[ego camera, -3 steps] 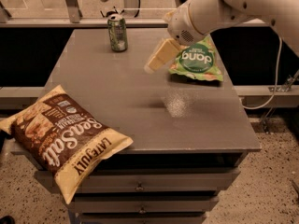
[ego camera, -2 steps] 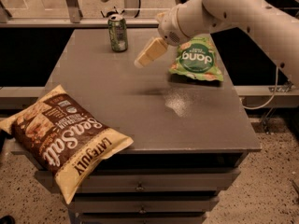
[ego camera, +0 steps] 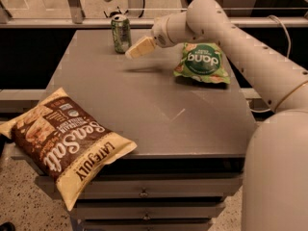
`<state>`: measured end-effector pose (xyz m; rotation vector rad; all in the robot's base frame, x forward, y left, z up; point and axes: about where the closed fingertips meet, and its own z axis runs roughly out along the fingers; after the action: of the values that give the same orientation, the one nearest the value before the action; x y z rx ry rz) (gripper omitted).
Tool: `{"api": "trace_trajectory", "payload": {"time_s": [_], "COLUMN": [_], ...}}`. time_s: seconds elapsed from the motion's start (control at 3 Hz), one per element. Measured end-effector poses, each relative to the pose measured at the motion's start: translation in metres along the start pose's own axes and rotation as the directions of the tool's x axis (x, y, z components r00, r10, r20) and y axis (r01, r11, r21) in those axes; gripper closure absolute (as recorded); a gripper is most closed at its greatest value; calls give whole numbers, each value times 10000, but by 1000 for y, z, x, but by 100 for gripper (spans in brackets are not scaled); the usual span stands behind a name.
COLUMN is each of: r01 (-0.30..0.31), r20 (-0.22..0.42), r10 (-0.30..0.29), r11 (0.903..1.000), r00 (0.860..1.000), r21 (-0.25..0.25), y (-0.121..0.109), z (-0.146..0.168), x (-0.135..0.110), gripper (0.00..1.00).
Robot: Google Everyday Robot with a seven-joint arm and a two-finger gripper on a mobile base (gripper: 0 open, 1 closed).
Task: Knock green can over
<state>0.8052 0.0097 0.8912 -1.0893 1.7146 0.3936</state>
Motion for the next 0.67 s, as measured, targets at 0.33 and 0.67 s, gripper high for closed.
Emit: {"api": "trace_trajectory", "payload": {"time_s": [0.33, 0.67], "r01": [-582, -1044], "r20": [428, 990], "r10": [573, 1005], "r11": [9981, 9939], "r00": [9974, 9900], "r21": [223, 352], "y": [-17, -30], "z": [30, 56], "x": [1, -7], "gripper": [0, 0]}}
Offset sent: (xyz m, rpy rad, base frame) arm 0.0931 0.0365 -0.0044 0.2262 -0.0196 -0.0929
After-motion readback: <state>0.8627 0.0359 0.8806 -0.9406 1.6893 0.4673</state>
